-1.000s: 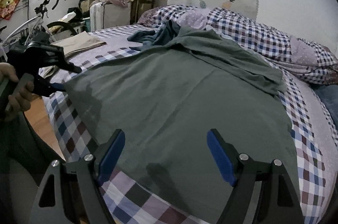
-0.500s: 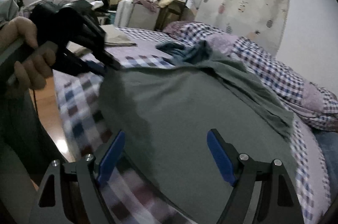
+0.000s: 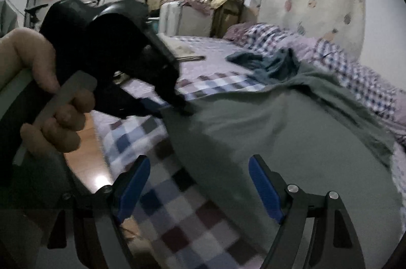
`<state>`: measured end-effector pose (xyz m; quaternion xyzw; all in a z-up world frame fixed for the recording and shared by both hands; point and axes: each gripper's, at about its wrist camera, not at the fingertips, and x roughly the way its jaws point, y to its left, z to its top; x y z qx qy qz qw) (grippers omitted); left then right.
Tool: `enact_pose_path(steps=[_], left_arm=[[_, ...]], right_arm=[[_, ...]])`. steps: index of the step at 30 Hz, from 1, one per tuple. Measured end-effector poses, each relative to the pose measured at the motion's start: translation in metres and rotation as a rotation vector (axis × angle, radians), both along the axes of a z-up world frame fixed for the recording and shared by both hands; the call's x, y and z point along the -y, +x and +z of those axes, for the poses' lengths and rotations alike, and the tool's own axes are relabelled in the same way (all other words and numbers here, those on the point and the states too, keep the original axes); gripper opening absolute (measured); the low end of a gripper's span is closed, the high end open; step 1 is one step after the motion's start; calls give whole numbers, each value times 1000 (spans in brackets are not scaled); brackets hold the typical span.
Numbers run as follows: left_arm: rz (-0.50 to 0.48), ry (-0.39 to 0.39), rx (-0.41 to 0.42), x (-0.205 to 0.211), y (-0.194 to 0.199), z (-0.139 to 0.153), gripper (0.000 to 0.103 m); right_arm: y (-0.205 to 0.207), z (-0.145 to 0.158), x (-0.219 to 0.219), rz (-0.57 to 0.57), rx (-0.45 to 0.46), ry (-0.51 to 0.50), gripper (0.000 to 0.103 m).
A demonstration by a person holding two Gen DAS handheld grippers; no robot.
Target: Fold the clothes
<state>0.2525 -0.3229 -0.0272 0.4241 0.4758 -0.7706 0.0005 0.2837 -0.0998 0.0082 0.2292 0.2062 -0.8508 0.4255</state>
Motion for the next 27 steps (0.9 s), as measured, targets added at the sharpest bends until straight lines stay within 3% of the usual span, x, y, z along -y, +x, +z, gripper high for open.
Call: enact_pose_path(steps=[2,7,16,27], left_arm=[[-7,22,-24,0,0,3,9],[-11,85,-76,1,1,8,9],[14,124,-105,4,6,10,8],[28,177,-136,7,11,8,7]], right_arm=[[3,-1,4,0,-30,12,83],[5,-3,8,-7,-70,29,83],[-4,-6,8,-13,-39,45,83],[0,-9,12,17,-74,51,82]])
